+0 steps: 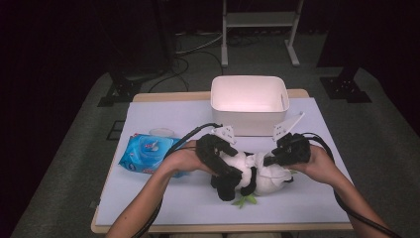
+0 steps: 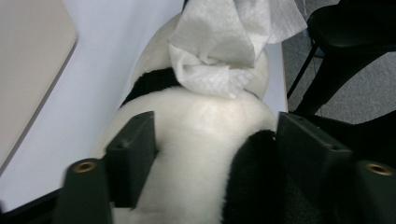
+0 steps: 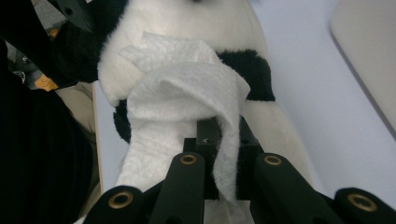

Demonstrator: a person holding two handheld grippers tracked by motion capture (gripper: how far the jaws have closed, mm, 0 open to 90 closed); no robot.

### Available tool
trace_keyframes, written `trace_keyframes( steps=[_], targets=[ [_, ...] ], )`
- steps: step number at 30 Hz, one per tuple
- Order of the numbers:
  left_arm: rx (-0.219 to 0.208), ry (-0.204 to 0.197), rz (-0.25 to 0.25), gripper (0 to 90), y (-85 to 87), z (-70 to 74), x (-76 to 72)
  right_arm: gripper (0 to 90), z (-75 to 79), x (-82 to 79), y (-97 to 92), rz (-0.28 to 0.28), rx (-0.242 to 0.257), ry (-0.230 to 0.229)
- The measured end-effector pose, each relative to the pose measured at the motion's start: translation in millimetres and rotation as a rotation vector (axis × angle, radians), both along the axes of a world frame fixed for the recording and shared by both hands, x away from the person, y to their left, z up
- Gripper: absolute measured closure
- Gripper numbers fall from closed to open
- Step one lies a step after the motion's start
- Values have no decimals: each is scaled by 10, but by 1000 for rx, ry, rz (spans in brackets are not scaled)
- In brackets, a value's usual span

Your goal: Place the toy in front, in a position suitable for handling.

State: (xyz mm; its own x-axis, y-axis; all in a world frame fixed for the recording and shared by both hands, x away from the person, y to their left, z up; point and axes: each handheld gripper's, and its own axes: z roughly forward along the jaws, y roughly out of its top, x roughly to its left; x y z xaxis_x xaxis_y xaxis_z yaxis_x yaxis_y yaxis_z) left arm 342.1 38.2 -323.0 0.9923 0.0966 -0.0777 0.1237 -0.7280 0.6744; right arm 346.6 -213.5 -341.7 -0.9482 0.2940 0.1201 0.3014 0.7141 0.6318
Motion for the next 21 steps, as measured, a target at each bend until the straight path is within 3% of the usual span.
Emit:
trace_keyframes(
  steps=[6, 13, 21],
  targets=[
    [37, 6, 30, 195, 5, -9, 24, 849, -44, -62, -32, 8, 14, 19],
    [44, 30, 37, 162, 33, -76, 29, 850, -120, -142, -64, 11, 40, 22],
    [63, 41, 41, 111, -19, -170, 18, 850, -154, -202, -59, 17, 30, 16]
  ],
)
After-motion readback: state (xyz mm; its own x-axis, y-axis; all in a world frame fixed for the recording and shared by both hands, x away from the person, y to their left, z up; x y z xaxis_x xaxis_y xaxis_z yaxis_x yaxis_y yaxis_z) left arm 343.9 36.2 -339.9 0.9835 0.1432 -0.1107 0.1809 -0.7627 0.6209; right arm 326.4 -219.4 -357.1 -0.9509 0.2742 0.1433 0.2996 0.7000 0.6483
